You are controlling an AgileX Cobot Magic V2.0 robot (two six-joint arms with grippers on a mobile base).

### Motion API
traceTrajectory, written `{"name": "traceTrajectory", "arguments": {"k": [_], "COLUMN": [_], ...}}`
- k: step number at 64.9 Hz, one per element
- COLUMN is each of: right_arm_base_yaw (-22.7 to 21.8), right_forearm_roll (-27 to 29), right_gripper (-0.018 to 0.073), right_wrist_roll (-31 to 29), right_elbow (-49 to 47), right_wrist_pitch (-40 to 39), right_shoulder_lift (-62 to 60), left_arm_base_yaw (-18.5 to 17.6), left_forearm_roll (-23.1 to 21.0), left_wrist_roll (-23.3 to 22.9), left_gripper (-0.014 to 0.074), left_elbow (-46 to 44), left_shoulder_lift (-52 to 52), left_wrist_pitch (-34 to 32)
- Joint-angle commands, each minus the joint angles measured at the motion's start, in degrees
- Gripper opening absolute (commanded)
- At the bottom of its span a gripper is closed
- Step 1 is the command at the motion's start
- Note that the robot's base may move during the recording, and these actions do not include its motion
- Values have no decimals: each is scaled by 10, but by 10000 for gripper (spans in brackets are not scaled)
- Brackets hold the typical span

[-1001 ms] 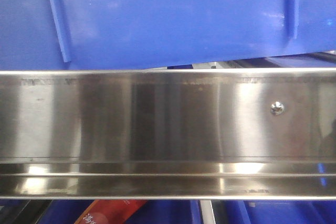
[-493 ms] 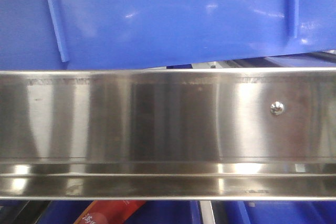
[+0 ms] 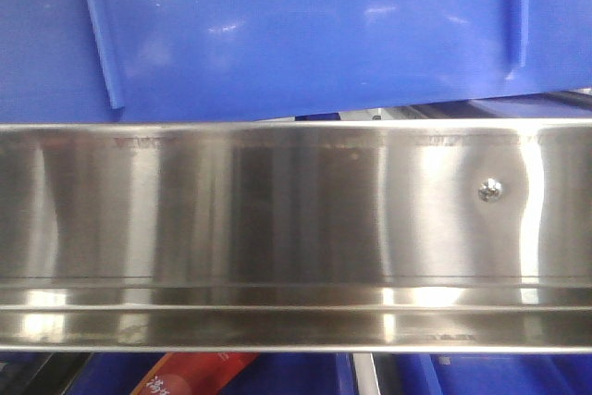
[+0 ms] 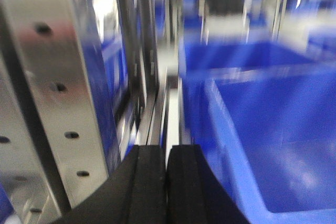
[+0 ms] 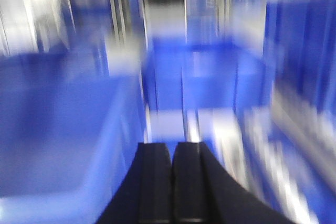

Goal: Move blue bin to conveyor side

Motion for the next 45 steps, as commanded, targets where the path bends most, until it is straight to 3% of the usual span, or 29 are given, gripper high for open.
{"name": "traceTrajectory", "arguments": {"k": [1, 28, 39, 45], "right_arm_base_yaw": [-2, -2, 2, 18], "right_forearm_roll": [1, 24, 17, -16], "right_gripper": [-88, -88, -78, -78], "right_wrist_roll": [-3, -5, -11, -11], "right_elbow": [-55, -92, -147, -178], "right_wrist_pitch": [79, 52, 110, 121], "right_shoulder_lift": [55, 135, 212, 254], "left_arm_base_yaw": [3, 3, 3, 3], "left_forearm_roll": [1, -71, -131, -148], "left_wrist_roll": [0, 0, 0, 0], "left_gripper": [-6, -6, -6, -7], "left_elbow": [-27, -36, -81, -103], "left_shoulder_lift": [38, 104, 173, 216], "left_wrist_pitch": [4, -17, 17, 28]}}
